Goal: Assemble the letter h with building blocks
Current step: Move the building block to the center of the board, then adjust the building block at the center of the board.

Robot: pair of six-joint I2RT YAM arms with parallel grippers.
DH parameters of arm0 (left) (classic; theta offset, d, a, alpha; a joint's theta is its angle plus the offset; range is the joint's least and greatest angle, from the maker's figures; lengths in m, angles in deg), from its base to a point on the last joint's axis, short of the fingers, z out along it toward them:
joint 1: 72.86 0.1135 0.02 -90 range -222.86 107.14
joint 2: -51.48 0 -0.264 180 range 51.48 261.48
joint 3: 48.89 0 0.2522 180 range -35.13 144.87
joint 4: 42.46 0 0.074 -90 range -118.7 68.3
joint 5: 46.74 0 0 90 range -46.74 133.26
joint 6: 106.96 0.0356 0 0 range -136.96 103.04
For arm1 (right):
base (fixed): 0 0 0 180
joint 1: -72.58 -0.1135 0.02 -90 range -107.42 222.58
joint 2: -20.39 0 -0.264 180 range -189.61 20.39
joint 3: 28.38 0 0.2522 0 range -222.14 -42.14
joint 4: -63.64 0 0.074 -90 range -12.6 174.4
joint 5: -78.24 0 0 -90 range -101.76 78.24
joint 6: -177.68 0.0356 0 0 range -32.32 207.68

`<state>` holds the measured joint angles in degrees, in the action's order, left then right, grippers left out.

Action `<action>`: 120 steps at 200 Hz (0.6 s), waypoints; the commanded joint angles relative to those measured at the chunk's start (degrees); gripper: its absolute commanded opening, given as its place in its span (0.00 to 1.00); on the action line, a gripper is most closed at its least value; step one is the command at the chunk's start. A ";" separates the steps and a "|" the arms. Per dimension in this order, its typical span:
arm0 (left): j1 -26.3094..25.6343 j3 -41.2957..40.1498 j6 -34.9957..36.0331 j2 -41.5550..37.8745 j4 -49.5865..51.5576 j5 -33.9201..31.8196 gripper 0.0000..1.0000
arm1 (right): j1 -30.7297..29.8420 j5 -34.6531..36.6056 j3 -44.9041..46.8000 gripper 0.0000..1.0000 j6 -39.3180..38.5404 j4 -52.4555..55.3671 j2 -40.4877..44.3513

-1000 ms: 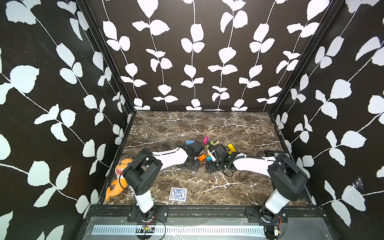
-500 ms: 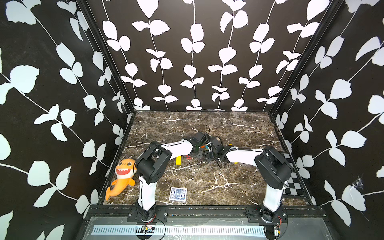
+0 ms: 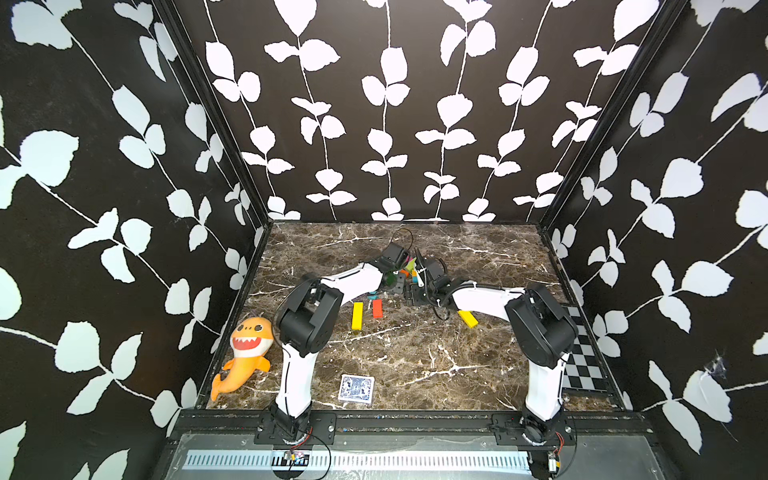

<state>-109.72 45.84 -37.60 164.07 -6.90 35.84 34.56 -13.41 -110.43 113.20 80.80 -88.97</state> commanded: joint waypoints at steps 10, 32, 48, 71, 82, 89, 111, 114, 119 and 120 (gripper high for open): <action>-4.94 -6.82 -1.51 -11.24 1.65 1.45 0.64 | -0.12 -2.30 3.90 0.90 0.91 -2.41 7.74; -7.74 -13.69 -3.71 -14.92 3.21 1.55 0.65 | -0.08 -3.98 9.15 0.93 3.43 -4.70 10.91; -8.39 -18.35 -5.53 -16.97 2.59 2.56 0.68 | -0.14 -4.20 11.88 0.93 4.87 -5.39 12.26; -8.60 -21.72 -5.38 -17.97 2.02 1.27 0.72 | -0.17 -4.90 14.33 0.93 5.58 -6.32 13.36; -8.82 -21.72 -4.64 -17.71 2.61 0.16 0.74 | -0.22 -5.13 15.16 0.93 5.70 -6.70 13.73; -8.93 -21.81 -4.31 -17.54 2.76 -0.79 0.76 | -0.21 -4.97 15.44 0.94 5.71 -6.49 13.99; -8.93 -21.41 -3.50 -16.90 3.62 -4.31 0.78 | -0.21 -4.56 16.34 0.94 5.73 -6.36 14.90; -8.93 -21.38 -3.24 -16.81 3.68 -4.94 0.78 | -0.21 -4.55 16.52 0.94 5.69 -6.32 14.98; -8.89 -21.25 -2.81 -16.74 3.54 -5.81 0.80 | -0.21 -4.36 16.76 0.94 5.77 -6.31 15.08; -8.86 -21.27 -2.73 -16.72 3.48 -5.96 0.80 | -0.21 -4.38 16.77 0.94 5.77 -6.35 15.15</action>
<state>-118.72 23.93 -41.71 147.33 -4.30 34.63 34.69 -18.00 -94.54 118.05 76.93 -76.49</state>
